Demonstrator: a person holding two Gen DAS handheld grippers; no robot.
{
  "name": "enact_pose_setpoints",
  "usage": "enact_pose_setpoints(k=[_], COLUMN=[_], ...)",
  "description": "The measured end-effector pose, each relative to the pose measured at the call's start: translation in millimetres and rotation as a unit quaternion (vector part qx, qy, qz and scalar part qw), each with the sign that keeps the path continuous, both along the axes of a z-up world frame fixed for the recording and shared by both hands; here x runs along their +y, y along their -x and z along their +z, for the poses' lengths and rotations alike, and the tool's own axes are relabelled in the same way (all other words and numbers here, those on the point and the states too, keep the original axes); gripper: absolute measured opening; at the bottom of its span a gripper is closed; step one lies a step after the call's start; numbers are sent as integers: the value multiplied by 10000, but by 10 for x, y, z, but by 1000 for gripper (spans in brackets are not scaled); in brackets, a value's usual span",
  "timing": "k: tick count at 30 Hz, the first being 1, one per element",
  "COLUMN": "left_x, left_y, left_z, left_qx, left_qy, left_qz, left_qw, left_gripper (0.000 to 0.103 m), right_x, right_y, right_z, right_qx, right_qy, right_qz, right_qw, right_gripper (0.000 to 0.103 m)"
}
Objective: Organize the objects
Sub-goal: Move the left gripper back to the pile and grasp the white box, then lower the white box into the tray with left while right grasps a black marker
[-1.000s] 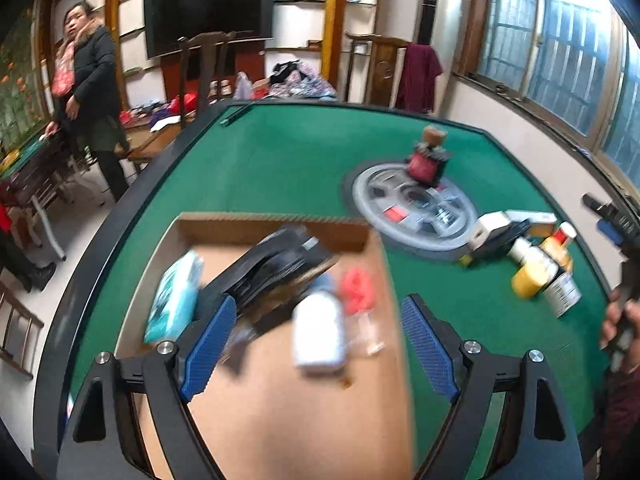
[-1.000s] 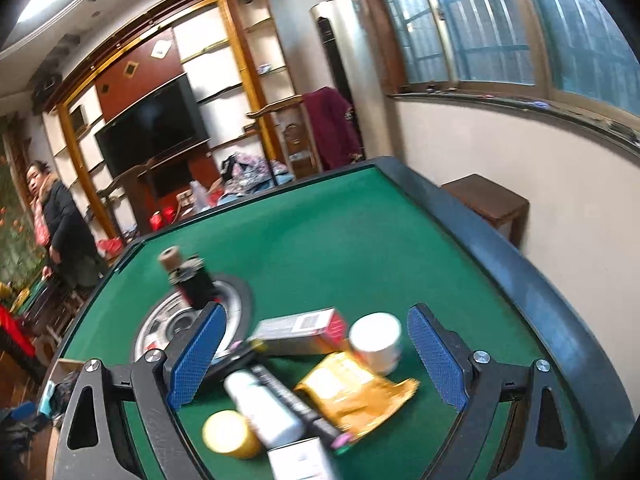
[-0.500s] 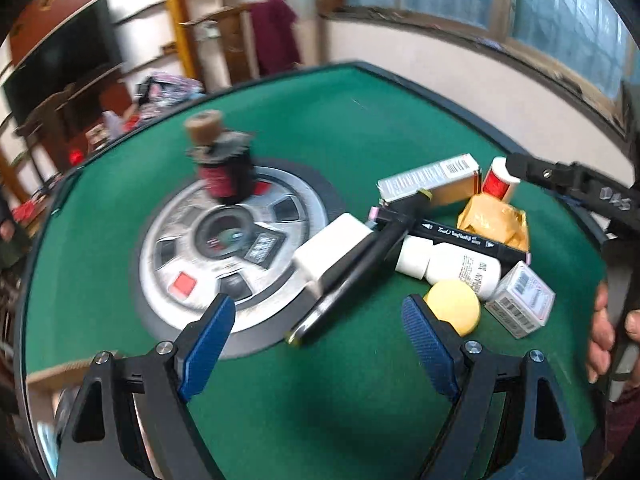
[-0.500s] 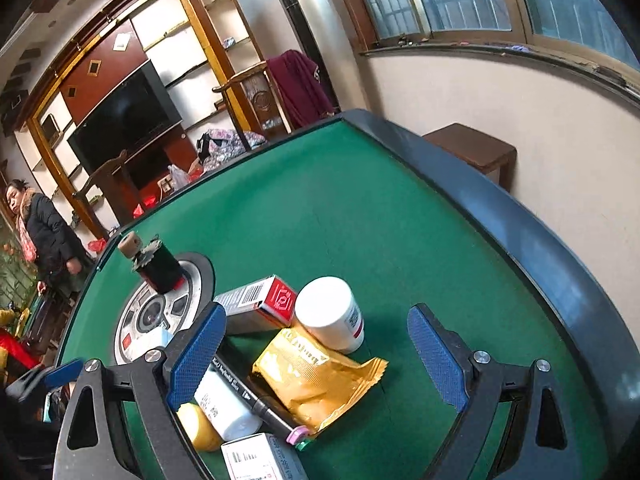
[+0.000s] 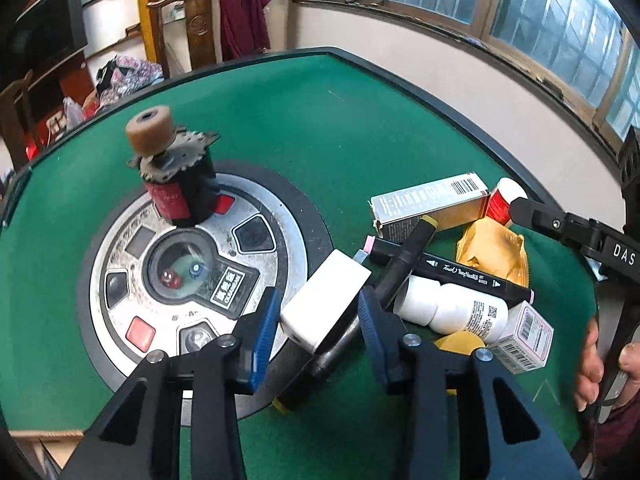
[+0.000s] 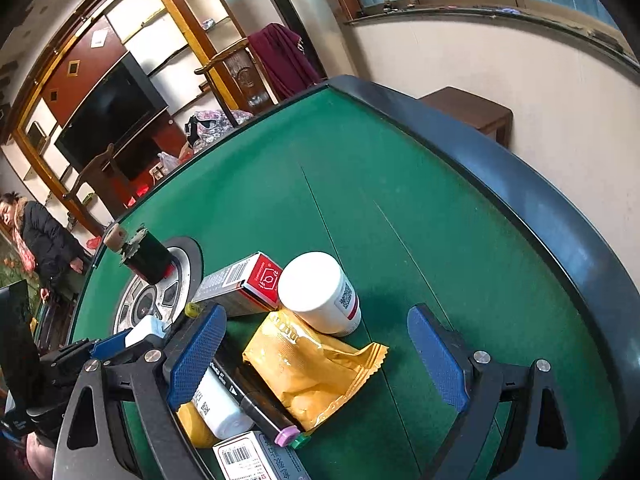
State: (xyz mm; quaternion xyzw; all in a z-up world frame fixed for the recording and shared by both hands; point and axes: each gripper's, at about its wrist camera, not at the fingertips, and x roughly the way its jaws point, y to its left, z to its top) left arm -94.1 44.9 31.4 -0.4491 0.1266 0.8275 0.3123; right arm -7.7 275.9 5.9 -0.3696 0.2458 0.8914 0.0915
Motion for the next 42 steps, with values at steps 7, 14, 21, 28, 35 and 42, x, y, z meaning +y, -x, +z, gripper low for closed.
enact_pose_setpoints(k=[7, 14, 21, 28, 35, 42], left_x=[81, 187, -18, -416, -796, -1276], left_y=[62, -30, -259, -733, -1147, -1428], left_z=[-49, -122, 121, 448, 548, 557], left_qx=[15, 102, 331, 684, 839, 664], left_qy=[89, 362, -119, -409, -653, -1398], left_qz=[-64, 111, 447, 699, 1096, 1650], left_qw=[9999, 9992, 9984, 9944, 9883, 9741], left_gripper=[43, 21, 21, 22, 22, 22], right_x=[-95, -122, -123, -139, -96, -84], right_y=[21, 31, 36, 64, 40, 34], right_z=[5, -2, -14, -41, -56, -80], right_qx=[4, -6, -18, -82, -93, -74], right_qy=[-113, -106, -197, -334, -439, -578], right_qz=[104, 169, 147, 140, 32, -25], right_qw=[9999, 9998, 9997, 9993, 9990, 9983], right_gripper=[95, 95, 95, 95, 95, 95])
